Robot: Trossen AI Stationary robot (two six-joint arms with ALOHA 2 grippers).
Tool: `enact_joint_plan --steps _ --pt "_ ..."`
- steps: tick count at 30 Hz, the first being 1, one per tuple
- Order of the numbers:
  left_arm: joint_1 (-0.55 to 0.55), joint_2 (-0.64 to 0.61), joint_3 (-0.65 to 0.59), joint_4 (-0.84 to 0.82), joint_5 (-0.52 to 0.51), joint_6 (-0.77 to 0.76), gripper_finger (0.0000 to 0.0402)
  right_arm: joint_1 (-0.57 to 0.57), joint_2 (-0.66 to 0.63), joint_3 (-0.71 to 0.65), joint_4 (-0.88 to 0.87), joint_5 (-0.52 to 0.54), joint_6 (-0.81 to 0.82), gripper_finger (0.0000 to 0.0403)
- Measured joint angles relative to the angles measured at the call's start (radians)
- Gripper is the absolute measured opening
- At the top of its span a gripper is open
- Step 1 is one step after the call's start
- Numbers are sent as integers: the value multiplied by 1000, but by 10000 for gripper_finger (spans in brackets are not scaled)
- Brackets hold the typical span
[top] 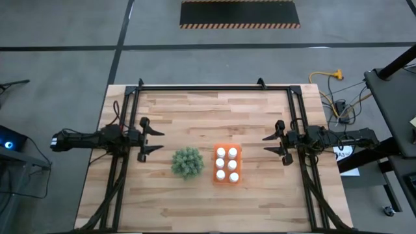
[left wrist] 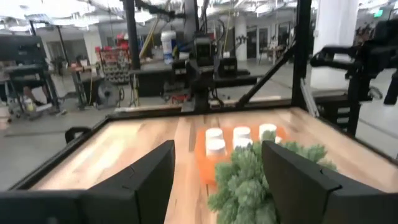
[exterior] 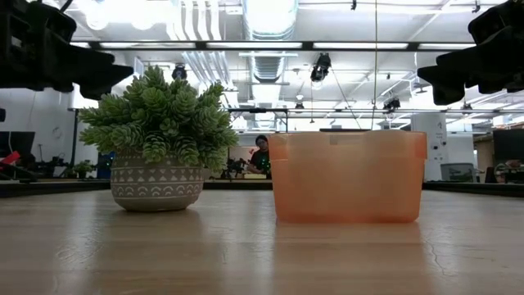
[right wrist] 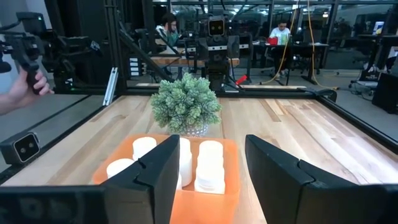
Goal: Pick and place pill bottles into a basket
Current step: Return to Home Position
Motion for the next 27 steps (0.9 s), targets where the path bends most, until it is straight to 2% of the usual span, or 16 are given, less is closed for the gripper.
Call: enact_joint_plan --steps 10,27 --pt "0 29 4 -36 -15 -3 221 0 0 0 0 0 -1 171" --pt "-1 122 -2 0 -22 -6 221 0 0 0 0 0 -1 173"
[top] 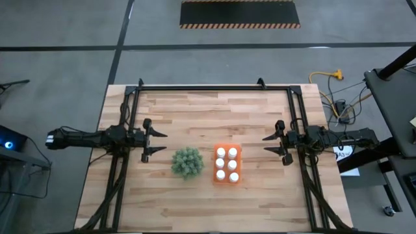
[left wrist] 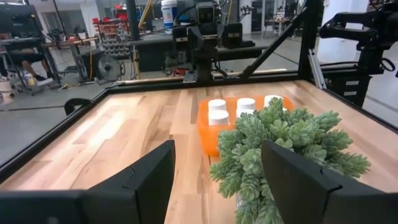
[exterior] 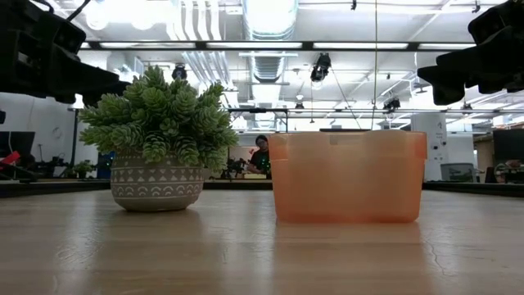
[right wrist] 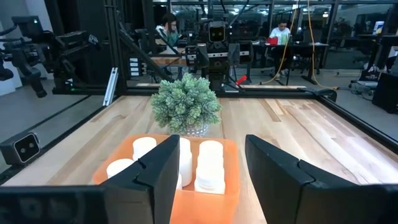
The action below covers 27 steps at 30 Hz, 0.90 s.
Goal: Pick and place pill bottles into a basket
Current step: Return to Home Position
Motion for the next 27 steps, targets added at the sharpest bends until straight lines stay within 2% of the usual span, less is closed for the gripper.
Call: enact_joint_plan --steps 27 --pt "0 57 -1 5 3 1 221 0 0 0 0 0 -1 171"
